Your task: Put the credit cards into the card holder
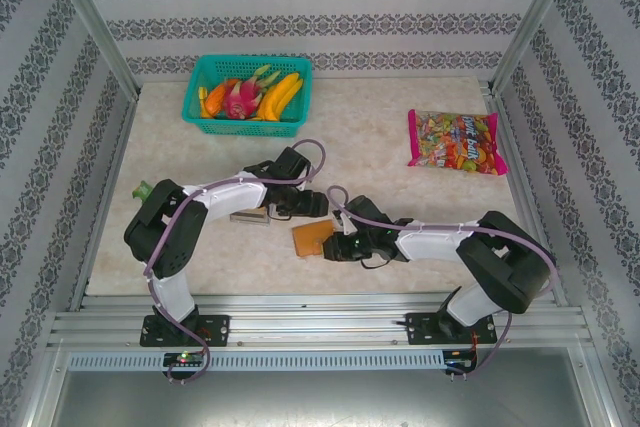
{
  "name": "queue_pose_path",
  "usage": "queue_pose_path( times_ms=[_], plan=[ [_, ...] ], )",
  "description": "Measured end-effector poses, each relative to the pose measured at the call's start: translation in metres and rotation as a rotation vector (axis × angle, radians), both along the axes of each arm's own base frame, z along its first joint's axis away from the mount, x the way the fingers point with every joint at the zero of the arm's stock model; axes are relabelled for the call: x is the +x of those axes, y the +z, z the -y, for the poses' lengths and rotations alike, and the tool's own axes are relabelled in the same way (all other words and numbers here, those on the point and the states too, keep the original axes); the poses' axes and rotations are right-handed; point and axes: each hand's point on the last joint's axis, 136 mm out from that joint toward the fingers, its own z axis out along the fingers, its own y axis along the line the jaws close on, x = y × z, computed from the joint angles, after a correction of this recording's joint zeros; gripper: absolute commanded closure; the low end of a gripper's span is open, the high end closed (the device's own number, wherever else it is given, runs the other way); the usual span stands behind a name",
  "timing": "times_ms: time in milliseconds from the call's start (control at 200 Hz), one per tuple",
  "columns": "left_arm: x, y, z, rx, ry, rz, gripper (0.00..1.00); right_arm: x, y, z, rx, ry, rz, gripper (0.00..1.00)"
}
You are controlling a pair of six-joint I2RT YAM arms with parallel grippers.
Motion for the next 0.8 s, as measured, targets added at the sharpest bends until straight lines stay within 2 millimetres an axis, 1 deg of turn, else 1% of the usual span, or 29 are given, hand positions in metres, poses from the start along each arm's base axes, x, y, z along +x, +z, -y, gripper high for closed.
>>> queue_pose_path(
  times_ms=[130, 180, 305, 500, 620, 719, 799],
  plan=[
    [-0.011, -0.012, -0.005, 0.022, -0.005, -0.024, 0.33, 0.013, 0.0, 0.007, 0.012, -0.047, 0.005, 0.75],
    [-0.011, -0.011, -0.005, 0.021, -0.005, -0.017, 0.33, 0.017, 0.0, 0.008, 0.018, -0.058, 0.001, 0.75],
    [-0.014, -0.012, -0.003, 0.017, -0.004, 0.008, 0.34, 0.018, 0.0, 0.008, 0.032, -0.064, -0.025, 0.74],
    [-0.026, -0.011, -0.005, -0.041, 0.044, 0.029, 0.35, 0.018, 0.0, 0.006, 0.042, -0.069, -0.069, 0.74],
    [-0.039, -0.01, -0.011, -0.099, 0.092, 0.027, 0.37, 0.02, -0.001, 0.005, 0.037, -0.081, -0.104, 0.74],
    [-0.051, -0.01, -0.016, -0.131, 0.122, 0.005, 0.4, 0.019, -0.001, 0.004, 0.038, -0.083, -0.128, 0.74],
    [-0.057, -0.01, -0.019, -0.151, 0.141, -0.007, 0.42, 0.02, -0.001, 0.003, 0.043, -0.092, -0.141, 0.74]
  ],
)
